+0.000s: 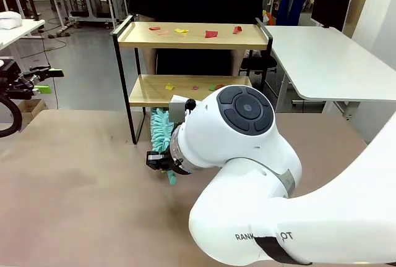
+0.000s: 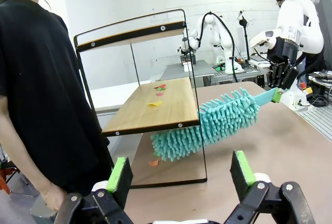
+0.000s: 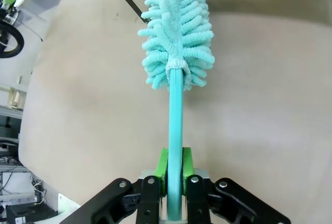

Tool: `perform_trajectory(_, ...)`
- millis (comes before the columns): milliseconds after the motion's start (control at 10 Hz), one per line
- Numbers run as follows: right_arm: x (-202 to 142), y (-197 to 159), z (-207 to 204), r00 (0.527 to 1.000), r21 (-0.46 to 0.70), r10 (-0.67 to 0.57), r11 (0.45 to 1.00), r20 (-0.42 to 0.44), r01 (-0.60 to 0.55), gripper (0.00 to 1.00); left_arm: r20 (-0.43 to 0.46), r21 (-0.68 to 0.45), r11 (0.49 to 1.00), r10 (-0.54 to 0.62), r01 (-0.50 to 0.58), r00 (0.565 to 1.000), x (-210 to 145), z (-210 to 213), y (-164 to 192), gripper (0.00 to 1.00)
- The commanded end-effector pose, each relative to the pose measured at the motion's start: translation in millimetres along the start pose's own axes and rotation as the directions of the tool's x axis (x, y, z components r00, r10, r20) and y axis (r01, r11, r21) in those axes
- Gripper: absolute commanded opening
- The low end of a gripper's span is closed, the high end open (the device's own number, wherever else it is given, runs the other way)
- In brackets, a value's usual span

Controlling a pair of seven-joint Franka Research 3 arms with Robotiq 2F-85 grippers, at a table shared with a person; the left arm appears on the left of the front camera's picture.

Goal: Clean the shelf.
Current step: Clean the specific section of the Shelf indicated by the human with the Duster.

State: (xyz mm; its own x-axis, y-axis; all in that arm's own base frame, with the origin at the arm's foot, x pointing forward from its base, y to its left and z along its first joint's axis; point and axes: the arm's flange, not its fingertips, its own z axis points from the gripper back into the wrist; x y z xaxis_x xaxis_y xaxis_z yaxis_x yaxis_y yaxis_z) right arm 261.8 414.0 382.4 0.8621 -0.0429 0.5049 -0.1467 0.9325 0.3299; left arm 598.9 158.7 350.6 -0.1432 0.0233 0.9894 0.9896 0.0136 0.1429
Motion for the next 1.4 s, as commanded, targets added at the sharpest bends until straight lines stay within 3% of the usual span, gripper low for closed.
perform_trajectory(0, 1, -5, 7, 1.000, 0.008, 0.017, 1.000, -0.011, -0.017, 0.13, -0.005, -0.006, 1.000, -0.012, 0.012, 1.000, 2, 0, -1, 1.00)
perform_trajectory(300, 6, 18, -28, 0.998, 0.040, -0.026, 0.999, 0.052, 0.024, 0.13, -0.005, -0.006, 1.000, -0.012, 0.012, 1.000, 2, 0, -1, 1.00)
perform_trajectory(1300, 7, 55, -106, 0.982, 0.031, -0.128, 0.992, 0.137, 0.125, 0.13, -0.005, -0.006, 1.000, -0.012, 0.012, 1.000, 2, 0, -1, 1.00)
